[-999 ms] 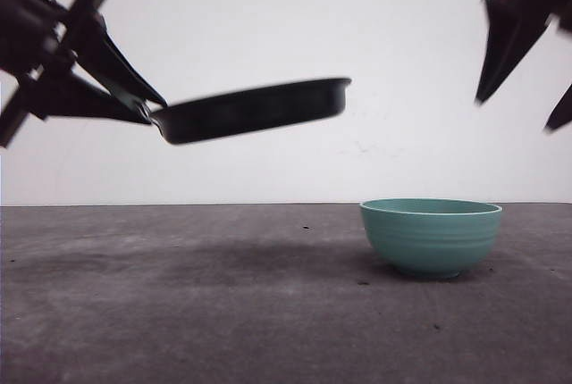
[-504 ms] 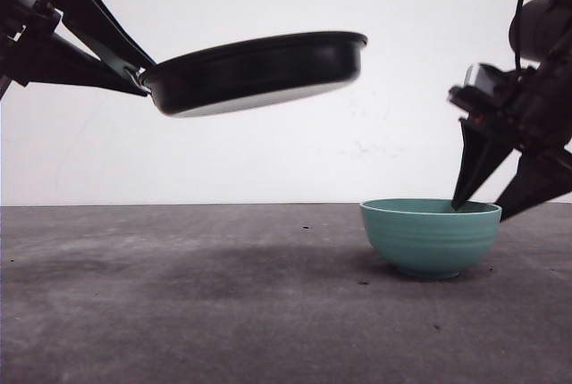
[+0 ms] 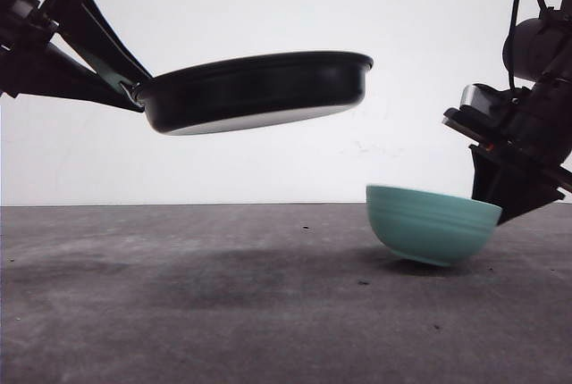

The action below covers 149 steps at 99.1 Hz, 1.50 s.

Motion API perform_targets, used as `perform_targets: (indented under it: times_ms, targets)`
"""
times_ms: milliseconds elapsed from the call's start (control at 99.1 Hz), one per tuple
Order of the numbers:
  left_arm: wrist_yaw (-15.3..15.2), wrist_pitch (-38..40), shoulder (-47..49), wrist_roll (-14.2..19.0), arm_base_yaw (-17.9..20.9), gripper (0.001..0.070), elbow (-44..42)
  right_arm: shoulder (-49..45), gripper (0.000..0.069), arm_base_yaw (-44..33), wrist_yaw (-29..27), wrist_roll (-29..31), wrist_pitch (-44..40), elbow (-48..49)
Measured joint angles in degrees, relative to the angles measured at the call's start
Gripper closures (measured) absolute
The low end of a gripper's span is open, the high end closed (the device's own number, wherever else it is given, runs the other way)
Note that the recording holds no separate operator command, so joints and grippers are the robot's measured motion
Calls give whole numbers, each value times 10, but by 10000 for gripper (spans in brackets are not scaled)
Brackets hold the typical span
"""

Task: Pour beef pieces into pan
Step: 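Lift the pan with the left gripper and the green bowl with the right, then tilt the green bowl with the right gripper, pouring beef into the pan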

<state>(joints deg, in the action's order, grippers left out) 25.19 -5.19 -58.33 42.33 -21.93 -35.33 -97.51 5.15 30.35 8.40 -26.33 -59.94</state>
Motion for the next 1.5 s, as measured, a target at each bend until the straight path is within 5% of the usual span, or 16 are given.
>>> perform_targets:
  times_ms: [404,686,1130,1503]
  targets:
    - [-65,-150,-26,-86,-26,651,-90,193,680,60,-55,34,93,1]
    - [-69,-162,-83,-99,-48,651,-153,293,680,243,-233,1,113,1]
    - [-68,-174,-108,-100,-66,651,-203,284,680,428,-570,-172,195,1]
    - [-68,-185,-108,-100,-66,651,-243,284,681,469,-668,-404,326,1]
